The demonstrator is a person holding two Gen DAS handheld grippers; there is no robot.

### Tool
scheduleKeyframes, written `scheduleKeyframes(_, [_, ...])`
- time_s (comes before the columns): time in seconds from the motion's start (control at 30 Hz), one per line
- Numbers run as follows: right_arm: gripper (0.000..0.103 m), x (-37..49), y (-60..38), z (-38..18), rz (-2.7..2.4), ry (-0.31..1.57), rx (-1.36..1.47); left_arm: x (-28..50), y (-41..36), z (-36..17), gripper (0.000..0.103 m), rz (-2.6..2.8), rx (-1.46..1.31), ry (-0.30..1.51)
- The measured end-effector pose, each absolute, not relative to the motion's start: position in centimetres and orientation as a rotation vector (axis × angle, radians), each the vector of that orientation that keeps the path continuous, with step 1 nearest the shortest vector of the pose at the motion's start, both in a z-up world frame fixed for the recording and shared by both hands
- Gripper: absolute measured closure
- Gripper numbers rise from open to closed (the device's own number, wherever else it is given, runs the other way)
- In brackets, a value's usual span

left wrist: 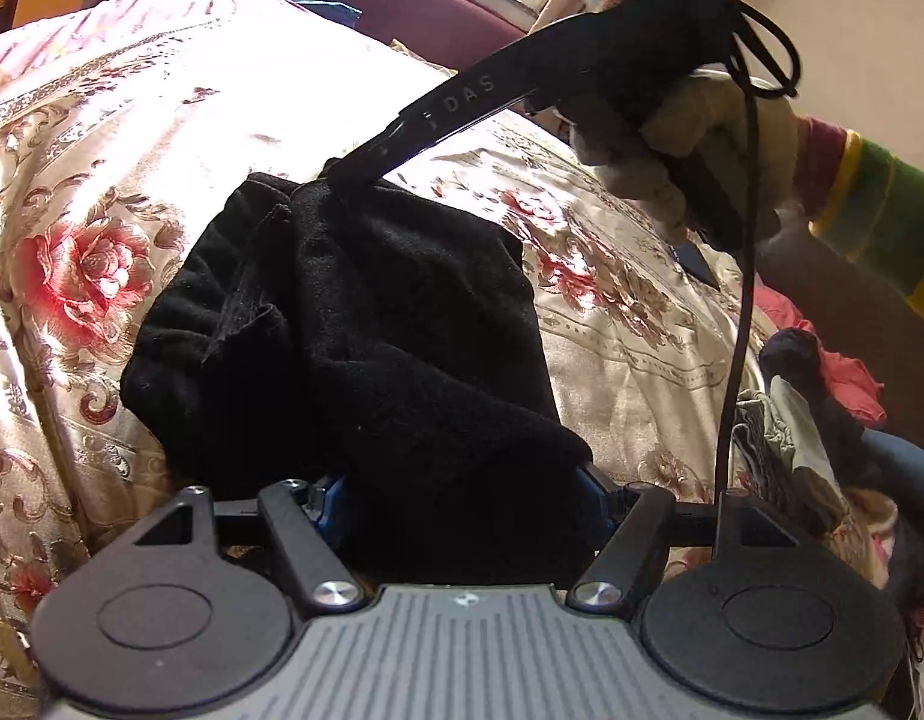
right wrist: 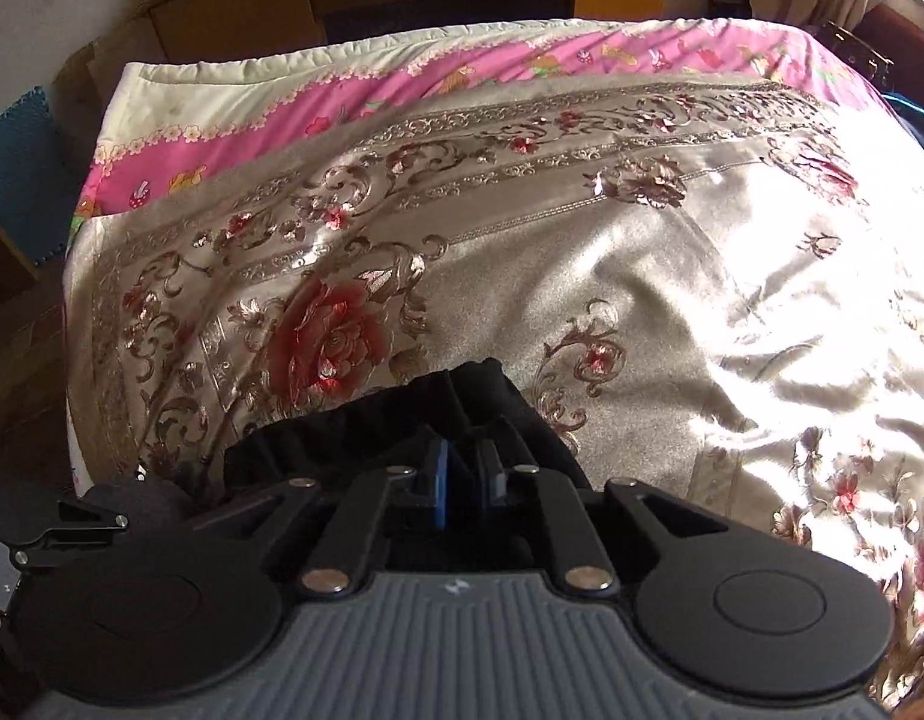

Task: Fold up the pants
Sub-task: 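Press the folded pants bundle down with the right tool while the left tool holds it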

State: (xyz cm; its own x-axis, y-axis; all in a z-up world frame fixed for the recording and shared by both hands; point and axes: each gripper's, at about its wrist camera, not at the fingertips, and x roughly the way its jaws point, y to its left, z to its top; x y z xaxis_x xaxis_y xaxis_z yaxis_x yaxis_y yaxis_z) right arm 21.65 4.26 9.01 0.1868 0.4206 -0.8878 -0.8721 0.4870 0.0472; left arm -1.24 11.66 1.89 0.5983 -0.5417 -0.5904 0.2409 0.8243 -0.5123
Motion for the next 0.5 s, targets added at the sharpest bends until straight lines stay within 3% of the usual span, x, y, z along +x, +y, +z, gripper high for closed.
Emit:
scheduleKeyframes(0.2, [0.071,23.3,5.7,6.4,1.007,1.080,-0.629,-1.5,10.9,1.9,0.021,-0.467,-0.352,0.805])
scheduleKeyframes(0.3, [0.056,24.5,4.9,6.3,1.004,1.104,-0.604,-1.5,10.6,1.9,0.020,-0.481,-0.331,0.807])
scheduleKeyframes(0.4, [0.057,24.9,4.5,6.3,1.034,1.176,-0.531,-1.3,10.9,1.6,0.020,-0.486,-0.350,0.817])
scheduleKeyframes(0.5, [0.059,23.4,4.5,7.1,1.060,1.114,-0.605,-1.0,11.2,1.4,0.020,-0.491,-0.378,0.829])
